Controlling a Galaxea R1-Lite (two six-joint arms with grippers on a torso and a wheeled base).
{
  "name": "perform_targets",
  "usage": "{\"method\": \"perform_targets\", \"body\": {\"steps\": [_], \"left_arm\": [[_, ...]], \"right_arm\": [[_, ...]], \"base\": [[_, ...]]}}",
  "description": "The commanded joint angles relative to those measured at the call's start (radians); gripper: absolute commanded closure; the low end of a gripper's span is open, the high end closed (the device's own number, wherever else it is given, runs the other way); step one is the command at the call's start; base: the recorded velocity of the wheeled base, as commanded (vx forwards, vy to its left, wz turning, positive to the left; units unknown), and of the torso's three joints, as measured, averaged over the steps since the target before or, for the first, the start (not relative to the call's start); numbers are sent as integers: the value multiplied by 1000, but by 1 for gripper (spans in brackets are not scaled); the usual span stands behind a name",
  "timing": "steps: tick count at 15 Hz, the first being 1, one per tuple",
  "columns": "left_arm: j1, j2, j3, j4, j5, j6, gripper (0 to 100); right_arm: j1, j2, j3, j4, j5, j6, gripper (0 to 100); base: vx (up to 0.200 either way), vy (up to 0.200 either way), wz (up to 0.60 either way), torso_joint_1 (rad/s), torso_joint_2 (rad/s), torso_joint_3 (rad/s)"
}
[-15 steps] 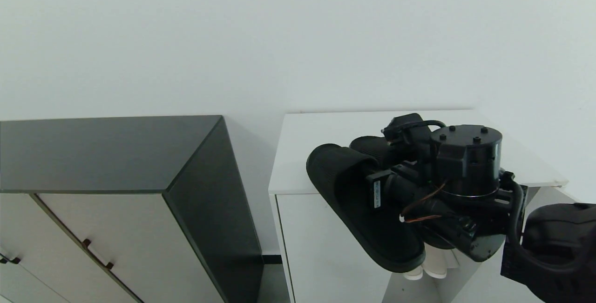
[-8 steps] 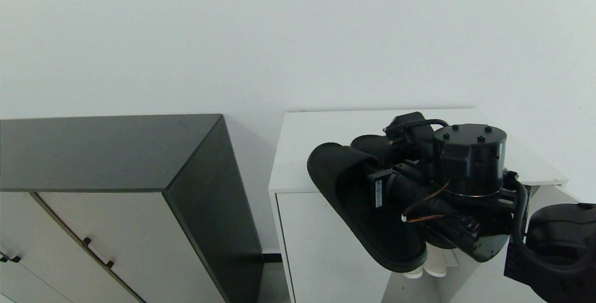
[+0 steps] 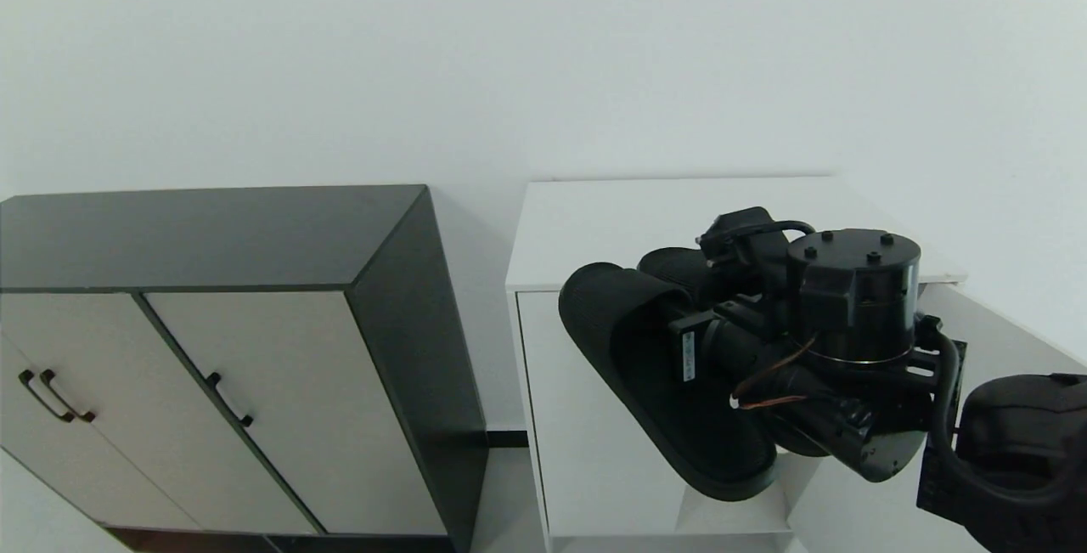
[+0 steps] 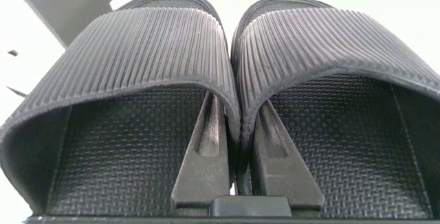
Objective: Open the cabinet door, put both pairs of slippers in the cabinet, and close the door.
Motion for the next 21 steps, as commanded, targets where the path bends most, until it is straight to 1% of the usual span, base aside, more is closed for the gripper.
{"method": "perform_targets", "body": {"steps": [1,2,17,21], "left_arm": [[0,0,0,0,0,0,100],[1,0,0,0,0,2,100],[0,0,0,0,0,2,100],[0,0,0,0,0,2,100]], "right_arm": [[-1,16,1,0,-2,1,100],[-1,16,0,0,-2,1,100],[-1,30,1,-2,-2,2,100],[-1,30,3,-2,-2,2,100]], "base": [[-200,0,0,2,7,7],[-200,0,0,2,2,7],[0,0,0,0,0,0],[0,-200,0,0,1,4]]}}
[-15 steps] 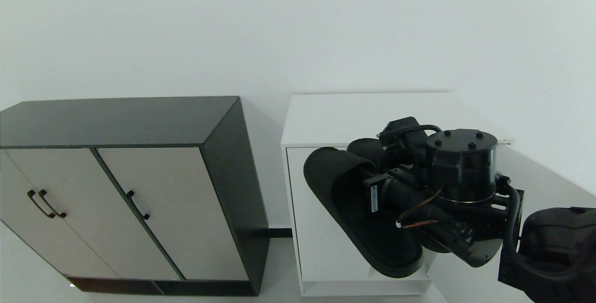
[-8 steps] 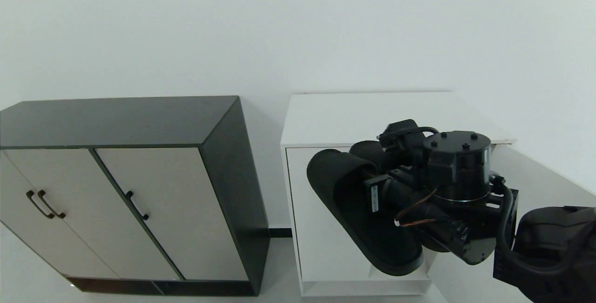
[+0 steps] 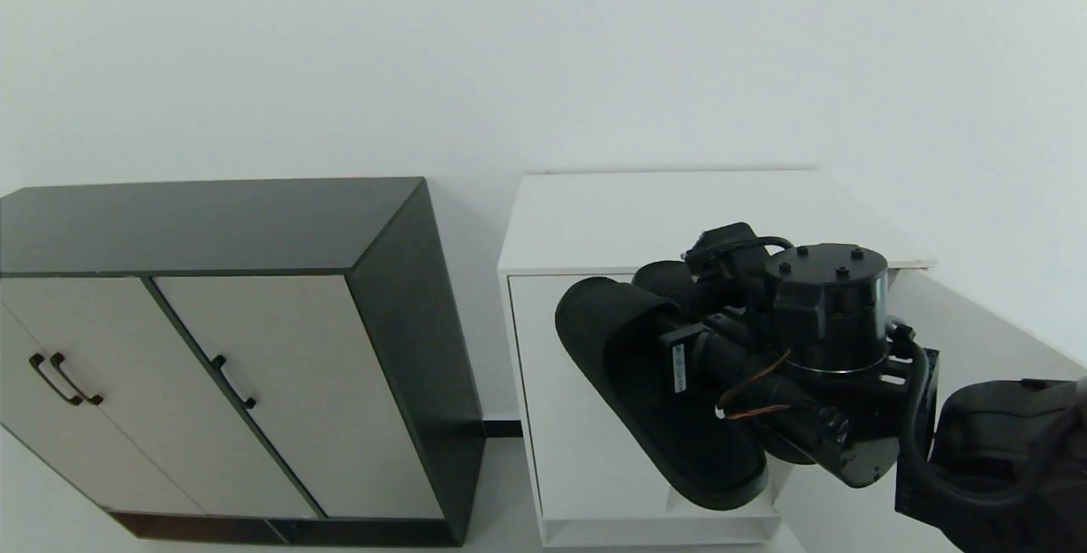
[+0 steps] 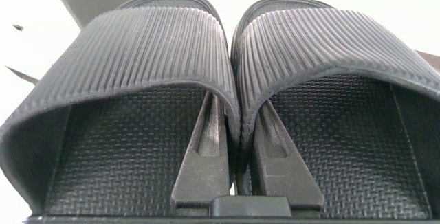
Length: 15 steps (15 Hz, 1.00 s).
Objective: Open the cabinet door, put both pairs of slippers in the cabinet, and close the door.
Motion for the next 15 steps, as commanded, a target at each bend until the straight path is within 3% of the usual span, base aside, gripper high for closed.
{"method": "perform_targets", "body": {"steps": [1,15], "left_arm": [[0,0,0,-1,0,0,100],[0,0,0,-1,-5,3,100]], "right_arm": [[1,4,1,-1,-1,0,100],[4,21,18,-13,-1,-1,100]], "base": [[0,-200,0,7,2,-2],[0,-200,0,3,3,1]]}}
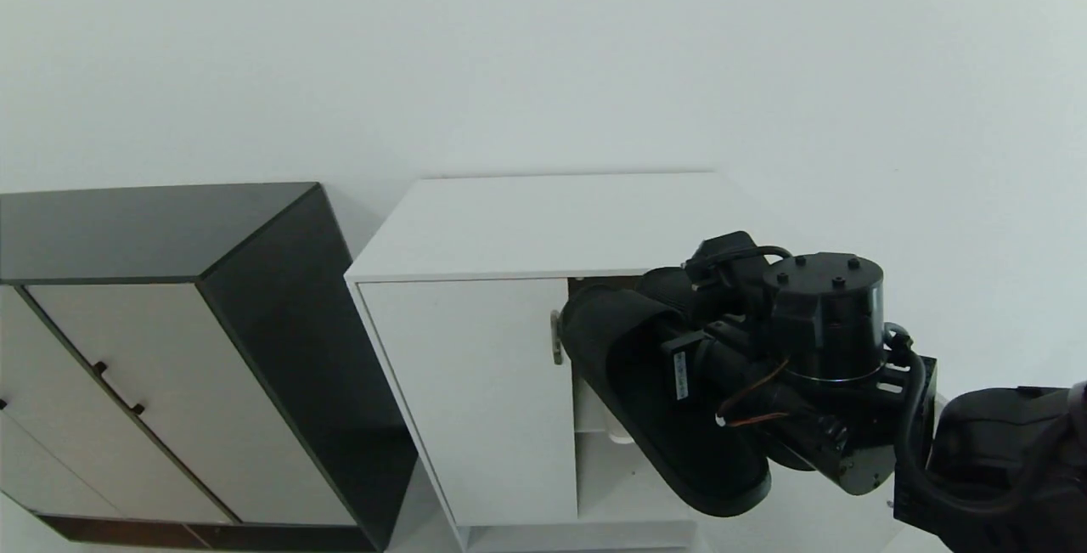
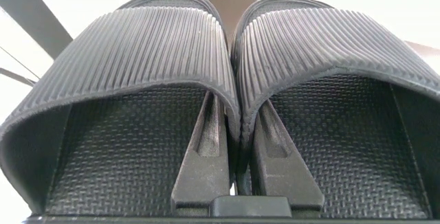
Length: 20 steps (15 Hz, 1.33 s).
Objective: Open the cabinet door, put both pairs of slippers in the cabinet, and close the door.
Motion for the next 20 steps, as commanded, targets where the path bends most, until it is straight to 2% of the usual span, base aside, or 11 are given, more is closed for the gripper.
{"method": "perform_targets", "body": {"steps": [1,20], "left_arm": [[0,0,0,-1,0,0,100],[0,0,0,-1,0,-3,100]], "right_arm": [[0,13,1,-9,-1,-1,100],[-4,45,47,-73,1,-44,100]], "base": [[0,0,0,0,0,0],[0,0,0,0,0,0]]}}
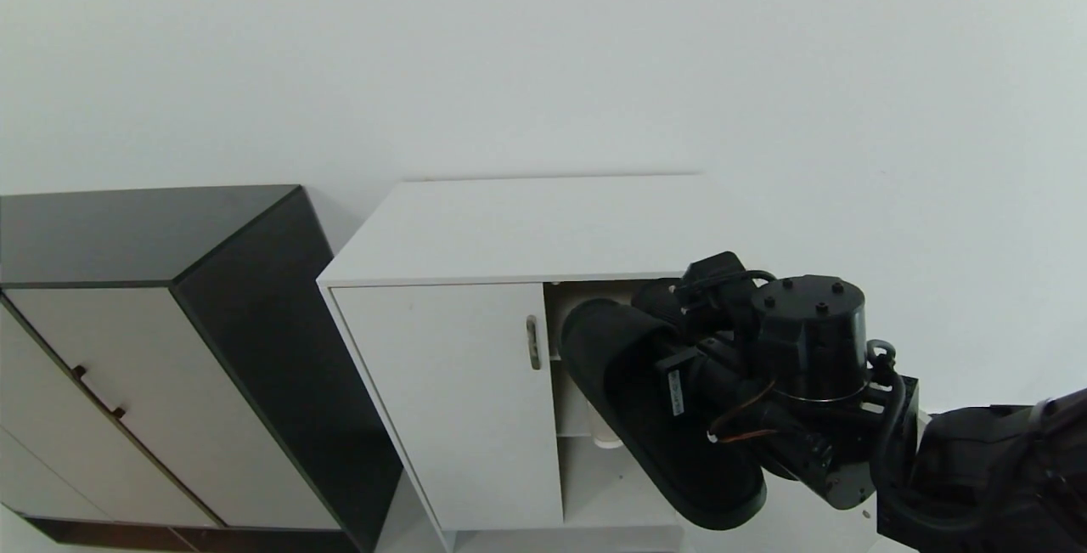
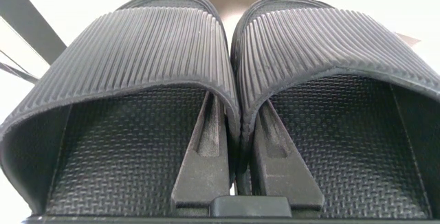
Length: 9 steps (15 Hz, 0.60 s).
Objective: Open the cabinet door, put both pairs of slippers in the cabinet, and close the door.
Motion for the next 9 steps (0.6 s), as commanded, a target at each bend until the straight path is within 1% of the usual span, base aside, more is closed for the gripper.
{"method": "perform_targets", "body": {"steps": [1,3,9], "left_arm": [[0,0,0,0,0,0,100],[0,0,0,0,0,0,100],[1,0,0,0,0,0,100]], "right_arm": [[0,6,6,-7,0,-1,100],[0,9,9,-14,0,-1,100],[0,16,9,-20,2,-1,100]], "base": [[0,0,0,0,0,0],[0,0,0,-100,234,141],[0,0,0,-197,492,296]]}}
